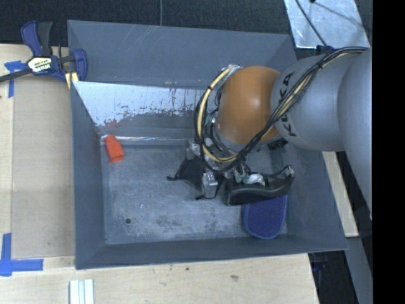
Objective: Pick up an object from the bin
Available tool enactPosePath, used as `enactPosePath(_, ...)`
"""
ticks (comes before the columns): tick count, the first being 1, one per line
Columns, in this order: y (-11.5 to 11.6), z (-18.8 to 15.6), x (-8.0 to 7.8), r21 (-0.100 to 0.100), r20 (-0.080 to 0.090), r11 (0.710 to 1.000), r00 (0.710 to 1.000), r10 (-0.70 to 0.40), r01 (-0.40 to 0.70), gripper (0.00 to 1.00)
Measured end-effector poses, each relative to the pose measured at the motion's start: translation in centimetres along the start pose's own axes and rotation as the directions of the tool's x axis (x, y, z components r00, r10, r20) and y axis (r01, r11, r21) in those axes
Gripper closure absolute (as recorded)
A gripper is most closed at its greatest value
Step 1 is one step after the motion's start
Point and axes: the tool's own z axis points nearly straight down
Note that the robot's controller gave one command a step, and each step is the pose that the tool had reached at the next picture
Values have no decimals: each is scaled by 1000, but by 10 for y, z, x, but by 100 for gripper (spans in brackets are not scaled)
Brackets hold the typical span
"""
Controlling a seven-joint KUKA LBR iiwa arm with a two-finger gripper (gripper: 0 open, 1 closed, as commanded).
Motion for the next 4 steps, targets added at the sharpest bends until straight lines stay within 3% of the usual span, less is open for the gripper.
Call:
enactPosePath(1, 0, 0, 0, 0, 0, 1000, 1000, 0, 0, 100)
enactPosePath(2, 0, 0, 0, 0, 0, 1000, 1000, 0, 0, 100)
enactPosePath(3, 25, -139, -6, 0, 8, 999, 999, -35, 35, 100)
enactPosePath(4, 44, 9, 30, -5, -7, 860, 860, -511, 511, 100)
